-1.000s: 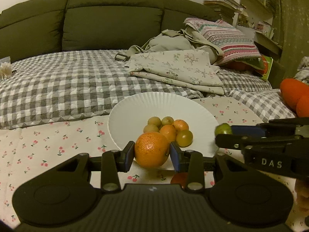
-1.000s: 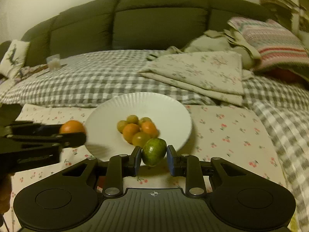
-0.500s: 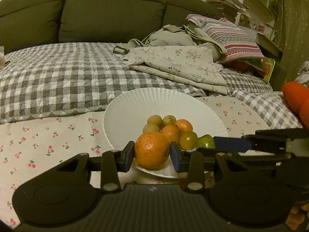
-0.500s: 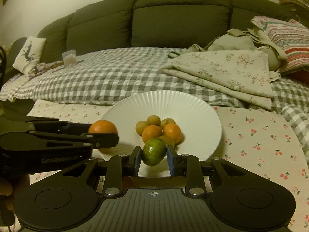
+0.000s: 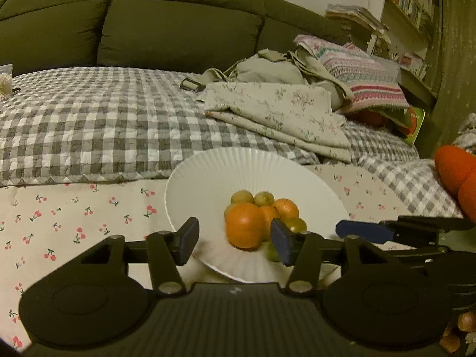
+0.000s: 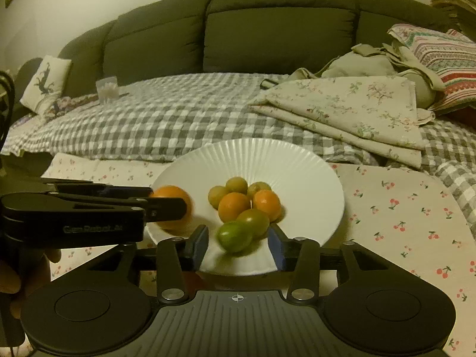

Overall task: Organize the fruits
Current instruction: 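Carry the tangerine and lime over the white plate and open both tools, then move both open tools back toward the remaining lime and red tomato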

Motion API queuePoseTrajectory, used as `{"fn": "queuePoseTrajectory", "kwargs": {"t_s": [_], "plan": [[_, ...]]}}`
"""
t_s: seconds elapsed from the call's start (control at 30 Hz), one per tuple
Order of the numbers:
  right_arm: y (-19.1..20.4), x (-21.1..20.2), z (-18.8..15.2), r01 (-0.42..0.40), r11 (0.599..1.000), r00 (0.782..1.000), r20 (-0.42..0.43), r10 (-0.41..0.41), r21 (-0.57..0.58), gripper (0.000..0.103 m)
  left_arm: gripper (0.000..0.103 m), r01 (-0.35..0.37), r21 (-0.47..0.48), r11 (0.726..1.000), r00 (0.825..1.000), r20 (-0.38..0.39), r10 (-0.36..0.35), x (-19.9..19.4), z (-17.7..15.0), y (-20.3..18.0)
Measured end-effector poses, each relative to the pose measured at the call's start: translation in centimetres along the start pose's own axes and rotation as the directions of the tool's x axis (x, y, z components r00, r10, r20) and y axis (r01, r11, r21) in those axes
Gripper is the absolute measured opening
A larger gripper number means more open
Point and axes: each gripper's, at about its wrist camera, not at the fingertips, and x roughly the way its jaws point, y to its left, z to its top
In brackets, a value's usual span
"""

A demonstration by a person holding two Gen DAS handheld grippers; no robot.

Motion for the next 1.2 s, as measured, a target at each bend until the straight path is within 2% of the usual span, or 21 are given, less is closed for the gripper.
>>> {"fn": "queuePoseTrajectory", "kwargs": {"t_s": [0.17, 0.37, 0.5, 0.6, 0.8, 1.2], "plan": [[-1.0, -0.1, 0.2, 0.017, 0.998, 1.000, -0.009, -0.017, 0.056, 0.045, 0.053, -0.006, -0.026, 1.000, 1.000, 0.000, 0.006, -0.5, 0.3, 0.5], [-3.5, -0.9, 1.2, 0.044, 0.979, 0.999, -0.017, -0.042, 0.200, 0.045, 0.053, -0.010, -0.044, 0.999, 1.000, -0.004, 0.010, -0.8, 0.3, 0.7], [-4.3, -1.2, 1.6, 0.083, 0.965, 0.996, -0.058, -0.070, 0.250, 0.045, 0.053, -0.026, -0.020, 0.999, 1.000, -0.011, 0.026, -1.3, 0.1, 0.2], [-4.7, -1.5, 1.6, 0.080, 0.955, 0.995, -0.080, -0.060, 0.287, 0.045, 0.053, -0.040, -0.016, 0.999, 0.999, -0.025, 0.040, -1.6, -0.2, 0.0], [-4.5, -2.5, 1.6, 0.083, 0.948, 0.992, -0.118, -0.049, 0.307, 0.049, 0.053, -0.060, -0.006, 0.998, 0.997, -0.047, 0.059, -2.3, -0.4, -0.4], [-4.0, -4.5, 1.3, 0.068, 0.947, 0.989, -0.143, -0.023, 0.315, 0.050, 0.056, -0.095, 0.015, 0.995, 0.990, -0.099, 0.096, -3.8, -1.1, -1.4]]}}
